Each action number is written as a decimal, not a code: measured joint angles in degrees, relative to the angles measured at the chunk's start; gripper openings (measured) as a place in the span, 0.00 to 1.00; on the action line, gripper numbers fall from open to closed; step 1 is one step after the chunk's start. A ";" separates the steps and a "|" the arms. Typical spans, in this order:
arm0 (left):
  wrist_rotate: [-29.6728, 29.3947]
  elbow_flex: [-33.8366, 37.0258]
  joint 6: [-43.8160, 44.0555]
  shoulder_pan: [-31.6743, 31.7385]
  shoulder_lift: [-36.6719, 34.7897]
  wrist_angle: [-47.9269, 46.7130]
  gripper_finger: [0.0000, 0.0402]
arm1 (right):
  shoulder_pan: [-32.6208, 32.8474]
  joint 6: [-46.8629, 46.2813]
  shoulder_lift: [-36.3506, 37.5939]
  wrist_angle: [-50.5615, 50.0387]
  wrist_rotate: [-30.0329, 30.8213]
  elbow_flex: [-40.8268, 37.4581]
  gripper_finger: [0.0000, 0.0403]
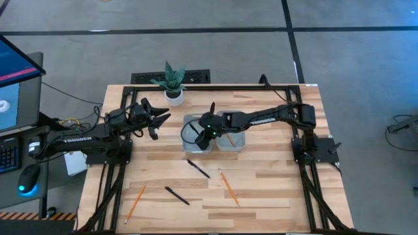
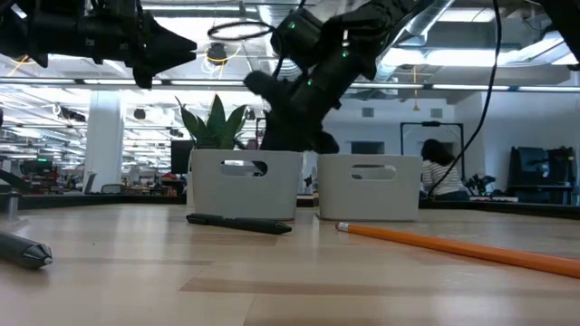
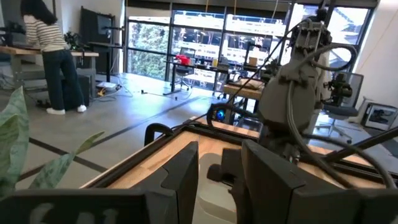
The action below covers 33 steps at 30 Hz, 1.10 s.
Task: Sort pens & pencils
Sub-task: Put the top right black pen into the left gray bin
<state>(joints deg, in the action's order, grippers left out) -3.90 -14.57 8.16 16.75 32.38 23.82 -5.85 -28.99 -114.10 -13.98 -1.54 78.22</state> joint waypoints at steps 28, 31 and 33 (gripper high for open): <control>-0.57 0.00 0.00 0.00 0.00 -0.51 0.29 | -1.42 -3.10 0.31 -6.47 0.09 0.13 0.21; -0.63 0.00 0.00 0.00 0.00 -0.48 0.29 | -1.42 -3.10 0.31 -6.45 0.09 0.13 0.25; -0.64 0.00 0.00 0.00 0.00 -0.48 0.29 | -1.44 -3.10 0.31 -6.45 0.09 0.13 0.28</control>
<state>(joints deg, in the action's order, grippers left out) -4.54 -14.57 8.16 16.75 32.38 23.33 -7.29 -32.10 -113.80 -20.43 -1.45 78.35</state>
